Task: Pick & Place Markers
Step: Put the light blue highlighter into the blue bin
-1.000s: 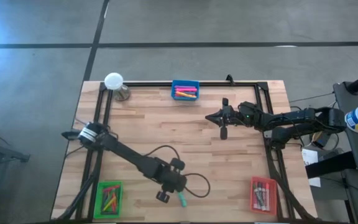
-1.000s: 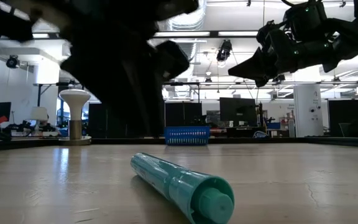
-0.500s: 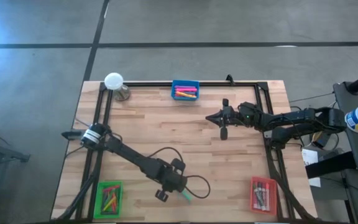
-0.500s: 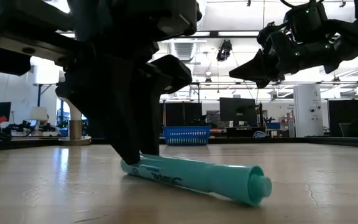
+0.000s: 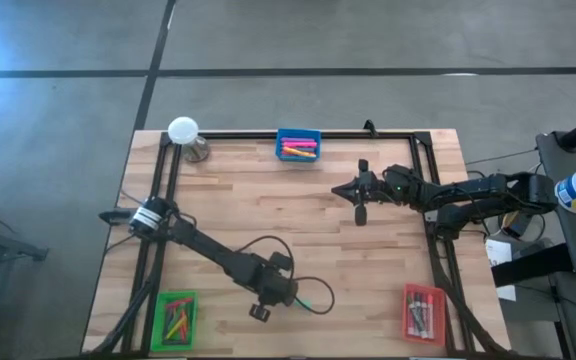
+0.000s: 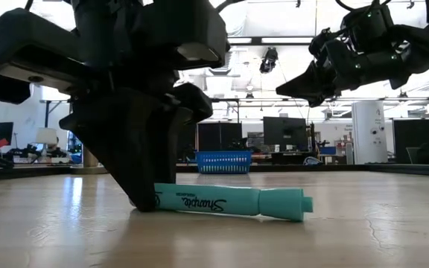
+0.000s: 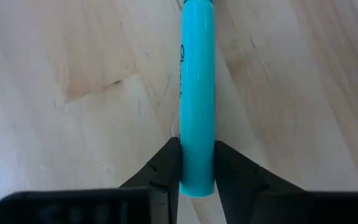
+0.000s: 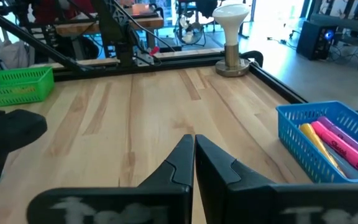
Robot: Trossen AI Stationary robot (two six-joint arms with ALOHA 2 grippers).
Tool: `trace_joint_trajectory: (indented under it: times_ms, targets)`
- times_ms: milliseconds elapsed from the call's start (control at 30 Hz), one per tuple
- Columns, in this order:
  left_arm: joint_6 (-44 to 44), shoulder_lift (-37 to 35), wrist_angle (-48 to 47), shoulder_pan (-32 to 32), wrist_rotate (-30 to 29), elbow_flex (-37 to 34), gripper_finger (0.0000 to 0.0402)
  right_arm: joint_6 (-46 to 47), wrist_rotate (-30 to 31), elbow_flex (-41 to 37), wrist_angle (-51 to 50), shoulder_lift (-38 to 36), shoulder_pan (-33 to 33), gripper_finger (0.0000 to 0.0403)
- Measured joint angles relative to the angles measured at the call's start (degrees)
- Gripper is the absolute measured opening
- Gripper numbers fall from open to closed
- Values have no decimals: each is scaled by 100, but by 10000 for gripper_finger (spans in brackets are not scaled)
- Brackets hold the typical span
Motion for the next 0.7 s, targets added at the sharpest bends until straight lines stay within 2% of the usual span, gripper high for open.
trace_joint_trajectory:
  times_ms: [200,300,367,467,533,700]
  targets:
    - [-340,-265,-106,38,69,-235,62,0,2,-17,-6,0,-2,11]
    - [-503,-579,-39,71,76,-604,62,0,5,-41,-17,0,-1,11]
    - [-631,-859,351,114,11,-989,62,2,11,-59,-8,0,-2,11]
    - [-836,-1420,1473,230,-129,-1825,62,-3,9,-67,-1,0,-1,11]
    - [-931,-1787,2587,334,-174,-2506,62,-83,-6,-72,23,0,4,11]
    - [-797,-2439,6251,724,-440,-4240,62,-131,-9,-72,202,0,81,11]
